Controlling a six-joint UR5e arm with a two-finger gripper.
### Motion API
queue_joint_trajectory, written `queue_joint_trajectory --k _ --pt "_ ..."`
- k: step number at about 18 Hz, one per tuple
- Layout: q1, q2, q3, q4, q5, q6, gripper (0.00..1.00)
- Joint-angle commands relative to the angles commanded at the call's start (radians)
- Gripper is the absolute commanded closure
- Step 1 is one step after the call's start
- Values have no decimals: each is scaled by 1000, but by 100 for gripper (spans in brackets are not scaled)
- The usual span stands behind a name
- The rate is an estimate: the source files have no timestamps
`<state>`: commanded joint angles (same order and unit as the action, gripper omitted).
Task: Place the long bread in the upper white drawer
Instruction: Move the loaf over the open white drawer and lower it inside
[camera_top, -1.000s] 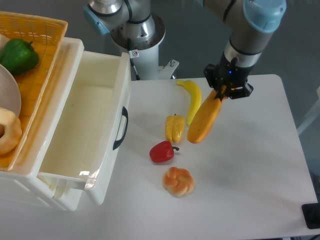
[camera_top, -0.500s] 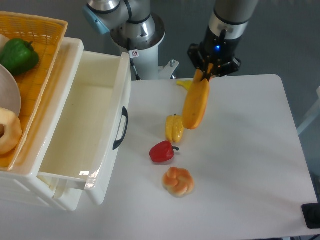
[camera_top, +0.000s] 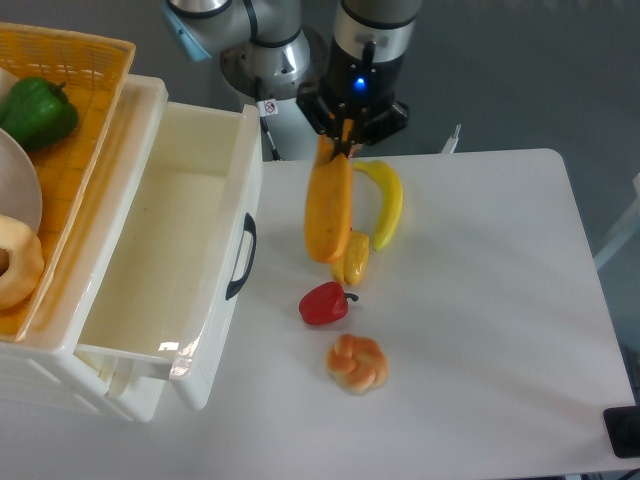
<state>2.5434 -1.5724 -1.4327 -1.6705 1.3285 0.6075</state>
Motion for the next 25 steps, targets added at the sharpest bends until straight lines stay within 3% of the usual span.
queue_joint_trajectory --k 4,11,16,20,25 --pt "-35 28 5 6 -40 -96 100" --pt "-107 38 -17 9 -75 -140 99" --pt "-156 25 -20 75 -100 -183 96" --pt "-178 11 -34 116 -97 -173 78" --pt "-201 5 -37 143 -97 -172 70"
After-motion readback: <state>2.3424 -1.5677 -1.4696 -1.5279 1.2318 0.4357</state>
